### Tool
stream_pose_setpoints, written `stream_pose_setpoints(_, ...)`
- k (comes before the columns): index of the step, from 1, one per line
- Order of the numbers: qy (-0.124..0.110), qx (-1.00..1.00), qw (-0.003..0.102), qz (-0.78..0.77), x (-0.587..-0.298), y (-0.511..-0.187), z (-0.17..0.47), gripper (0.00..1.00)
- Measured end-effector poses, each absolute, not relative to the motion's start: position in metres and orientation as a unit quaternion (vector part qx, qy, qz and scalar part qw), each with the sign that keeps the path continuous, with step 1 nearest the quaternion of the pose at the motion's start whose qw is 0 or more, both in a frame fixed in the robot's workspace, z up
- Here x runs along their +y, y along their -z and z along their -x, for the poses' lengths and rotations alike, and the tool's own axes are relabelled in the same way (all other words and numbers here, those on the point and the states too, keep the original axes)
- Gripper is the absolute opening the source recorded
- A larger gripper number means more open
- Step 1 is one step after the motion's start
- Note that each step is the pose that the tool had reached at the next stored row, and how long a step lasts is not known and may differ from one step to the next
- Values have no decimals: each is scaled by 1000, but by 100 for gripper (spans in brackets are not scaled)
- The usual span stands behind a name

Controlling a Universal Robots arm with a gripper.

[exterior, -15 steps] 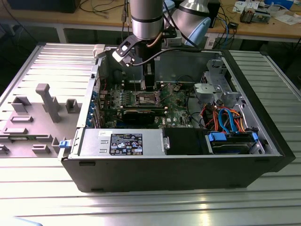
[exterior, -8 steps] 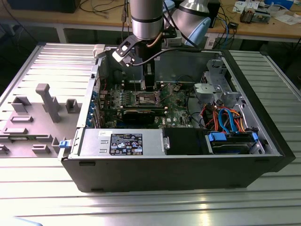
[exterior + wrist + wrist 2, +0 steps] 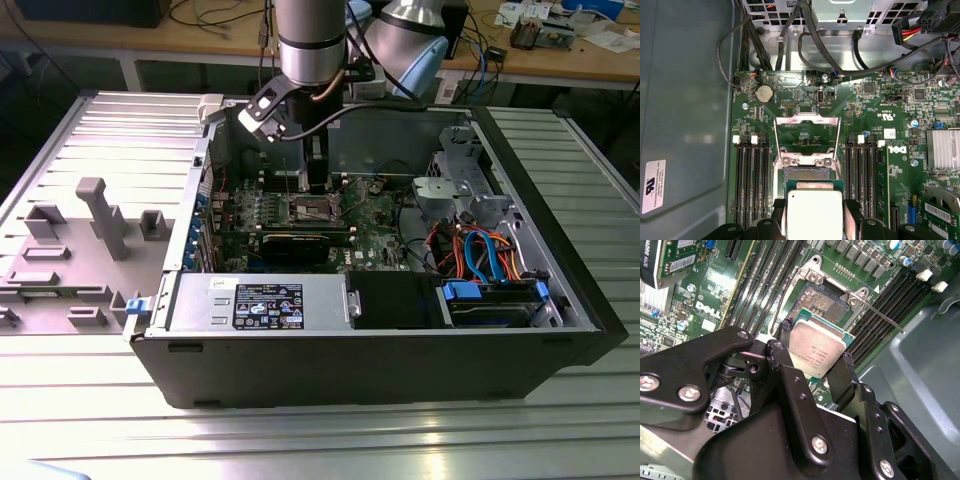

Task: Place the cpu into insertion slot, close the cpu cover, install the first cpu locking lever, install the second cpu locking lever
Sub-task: 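Place the cpu into insertion slot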

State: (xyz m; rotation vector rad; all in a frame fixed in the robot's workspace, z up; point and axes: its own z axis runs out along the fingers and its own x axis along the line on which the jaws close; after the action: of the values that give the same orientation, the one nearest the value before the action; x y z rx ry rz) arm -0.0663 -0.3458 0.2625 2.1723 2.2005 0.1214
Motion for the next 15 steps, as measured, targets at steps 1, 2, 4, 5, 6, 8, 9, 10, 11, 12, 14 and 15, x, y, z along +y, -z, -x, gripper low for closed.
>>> stream_pose_setpoints(1, -39, 711, 24, -702, -345, -262, 66, 54)
stream_pose_setpoints(2, -39, 711, 24, -702, -344, -261, 66, 54)
stream_pose_setpoints(4, -39, 710, 24, -703, -344, -257, 66, 54)
stream_pose_setpoints(5, -39, 710, 24, -703, -344, -255, 66, 54)
stream_pose_setpoints(6, -39, 710, 24, -703, -344, -255, 66, 54)
stream_pose_setpoints(8, -39, 710, 24, -703, -344, -255, 66, 54)
stream_pose_setpoints(9, -39, 710, 24, -703, -344, -255, 66, 54)
stream_pose_setpoints(10, -39, 710, 24, -703, -344, -254, 66, 54)
stream_pose_setpoints(11, -39, 710, 24, -703, -344, -254, 66, 54)
stream_pose_setpoints(12, -39, 710, 24, -703, -344, -254, 66, 54)
stream_pose_setpoints(14, -39, 710, 24, -703, -344, -253, 66, 54)
stream_pose_setpoints(15, -39, 710, 24, -703, -344, -253, 66, 54)
